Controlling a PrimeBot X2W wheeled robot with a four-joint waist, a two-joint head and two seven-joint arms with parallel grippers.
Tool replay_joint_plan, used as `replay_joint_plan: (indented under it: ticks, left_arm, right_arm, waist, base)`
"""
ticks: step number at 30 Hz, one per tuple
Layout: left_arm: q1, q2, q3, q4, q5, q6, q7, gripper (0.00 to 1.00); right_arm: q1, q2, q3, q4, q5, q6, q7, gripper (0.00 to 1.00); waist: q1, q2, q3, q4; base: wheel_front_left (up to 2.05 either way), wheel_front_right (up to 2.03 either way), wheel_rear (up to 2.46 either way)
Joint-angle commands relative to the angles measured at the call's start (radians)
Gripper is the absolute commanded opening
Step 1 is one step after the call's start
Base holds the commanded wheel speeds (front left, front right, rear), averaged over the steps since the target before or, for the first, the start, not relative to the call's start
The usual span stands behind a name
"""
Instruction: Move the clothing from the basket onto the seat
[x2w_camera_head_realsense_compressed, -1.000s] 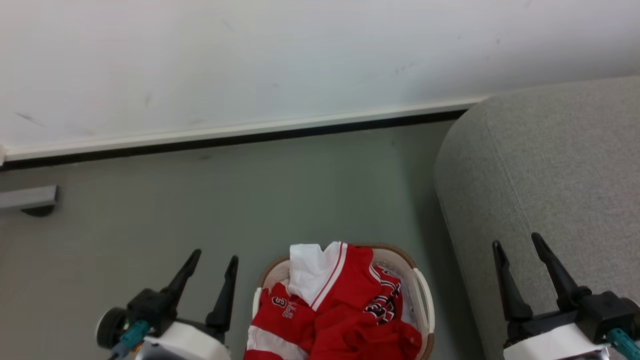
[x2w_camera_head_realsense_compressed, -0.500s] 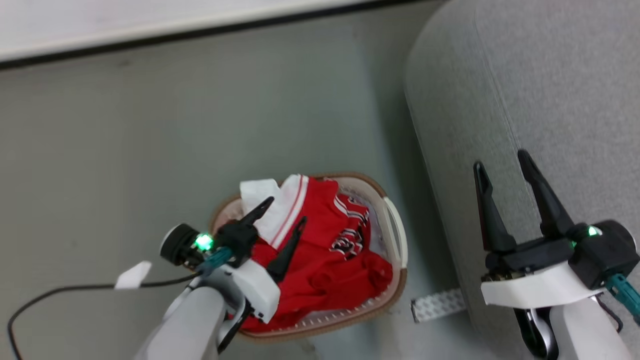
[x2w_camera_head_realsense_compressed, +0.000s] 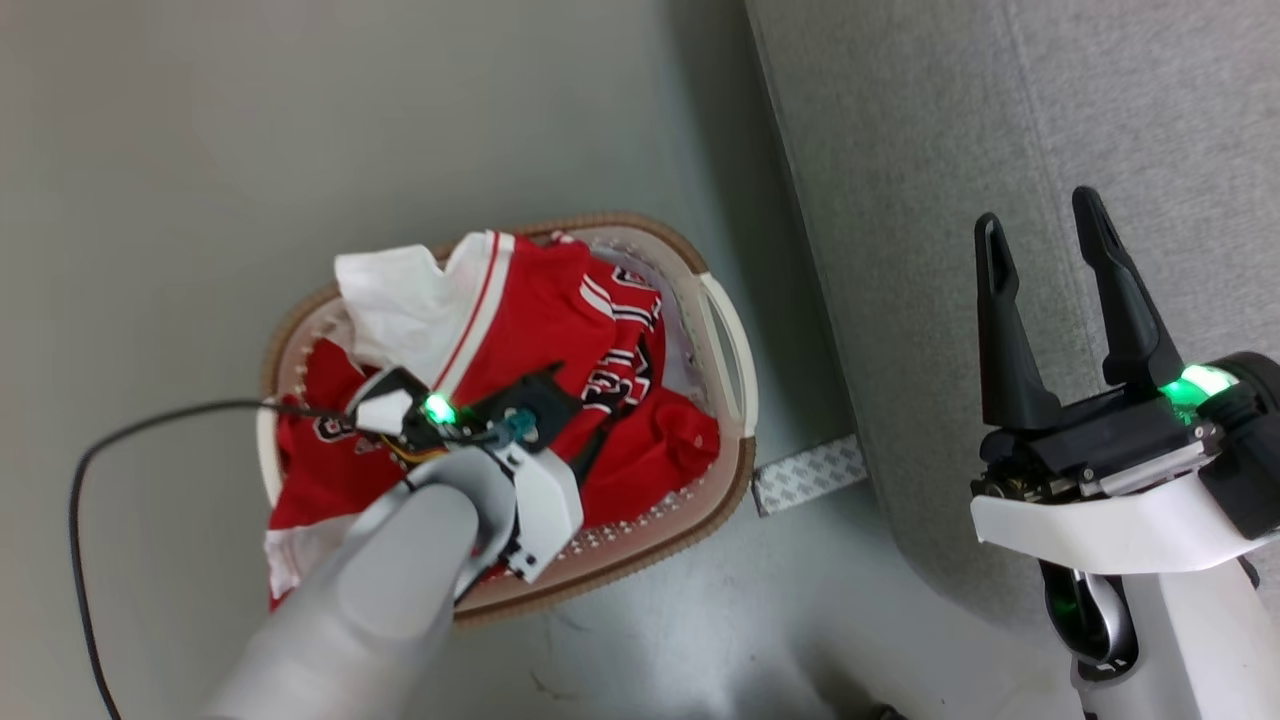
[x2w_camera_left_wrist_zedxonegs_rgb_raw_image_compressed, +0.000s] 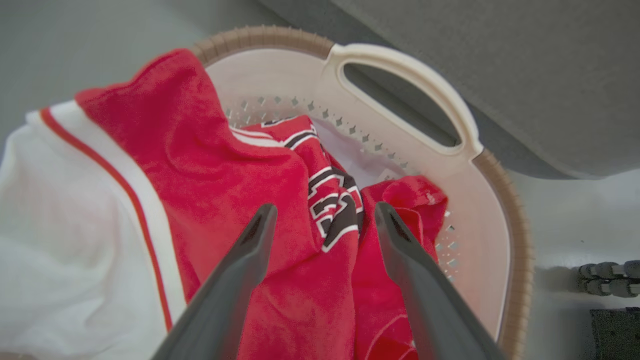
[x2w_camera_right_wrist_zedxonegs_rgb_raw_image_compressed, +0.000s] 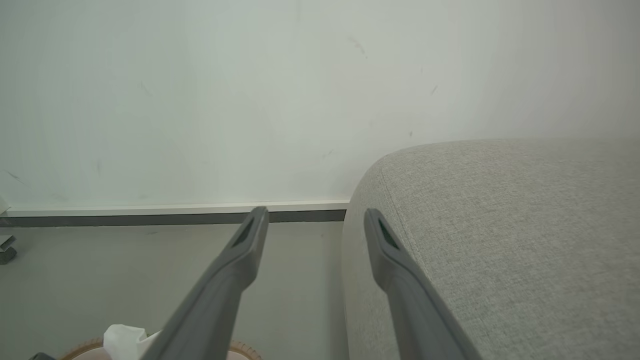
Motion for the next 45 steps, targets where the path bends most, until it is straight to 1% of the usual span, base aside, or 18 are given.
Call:
replay_joint_plan:
  ticks: [1,5,8,11,13,14,15,18,21,28,32,37,45]
  left_arm:
    - [-0.038,0.010,-0.004,0.030,0.017,0.006,0.016,1.00]
    - [-0.094,0.020,-0.025,0.108,0.053,0.038,0.063,1.00]
    - [-0.131,0.024,-0.028,0.161,0.061,0.058,0.093,1.00]
    - [-0.153,0.020,-0.034,0.203,0.065,0.064,0.106,1.00]
    - [-0.166,0.013,-0.042,0.224,0.066,0.059,0.105,1.00]
    - [-0.172,0.010,-0.044,0.231,0.064,0.057,0.101,0.35]
    - [-0.174,0.003,-0.046,0.237,0.060,0.055,0.092,0.00]
    - [-0.173,-0.019,-0.045,0.252,0.039,0.049,0.063,0.00]
    - [-0.143,-0.041,-0.020,0.259,-0.004,0.044,0.017,0.00]
    - [-0.022,-0.080,0.022,0.235,-0.115,0.019,-0.065,0.00]
    - [0.061,-0.087,0.026,0.177,-0.178,0.007,-0.076,0.00]
    - [0.153,-0.091,0.012,0.081,-0.256,0.001,-0.083,0.00]
    - [0.234,-0.089,-0.014,-0.063,-0.352,0.002,-0.068,0.00]
  right_arm:
    - [-0.021,0.003,0.002,-0.015,0.010,0.000,0.000,1.00]
    - [-0.038,0.003,0.019,-0.042,0.020,0.000,0.000,1.00]
    - [-0.045,0.003,0.027,-0.062,0.026,0.000,0.000,1.00]
    - [-0.051,0.003,0.030,-0.079,0.030,0.000,0.000,1.00]
    - [-0.049,0.003,0.031,-0.088,0.031,0.000,0.000,1.00]
    - [-0.048,0.003,0.031,-0.089,0.030,0.000,0.000,1.00]
    - [-0.045,0.003,0.029,-0.090,0.029,0.000,0.000,1.00]
    - [-0.026,0.003,0.012,-0.082,0.026,0.000,0.000,1.00]
    - [-0.002,0.003,0.005,-0.066,0.017,0.000,0.000,1.00]
    - [0.082,0.002,-0.030,-0.014,-0.017,0.000,0.000,1.00]
    - [0.144,0.001,-0.050,0.019,-0.047,0.000,0.000,1.00]
    - [0.221,-0.022,-0.067,0.057,-0.050,0.000,0.000,1.00]
    - [0.327,-0.050,-0.067,0.108,-0.027,0.000,0.000,1.00]
  waist:
    - [-0.0001,0.0000,0.072,-0.032]
    - [-0.0001,0.0000,0.118,-0.043]
    - [-0.0001,0.0000,0.142,-0.051]
    - [-0.0001,0.0000,0.155,-0.056]
    - [-0.0001,0.0000,0.158,-0.059]
    - [-0.0001,0.0000,0.157,-0.059]
    - [-0.0001,0.0000,0.154,-0.057]
    - [-0.0001,0.0000,0.128,-0.040]
    - [-0.0001,0.0000,0.078,-0.014]
    - [-0.0001,0.0000,-0.119,0.076]
    - [-0.0001,0.0000,-0.244,0.127]
    - [-0.0001,0.0000,-0.388,0.182]
    - [-0.0001,0.0000,-0.548,0.237]
  base:
    - [0.00,0.00,0.00]
    - [0.00,0.00,0.00]
    - [0.00,0.00,0.00]
    - [0.00,0.00,0.00]
    - [0.00,0.00,0.00]
    - [0.00,0.00,0.00]
    - [0.00,0.00,0.00]
    - [0.00,0.00,0.00]
    - [0.00,0.00,0.00]
    - [0.00,0.00,0.00]
    - [0.00,0.00,0.00]
    - [0.00,0.00,0.00]
    - [0.00,0.00,0.00]
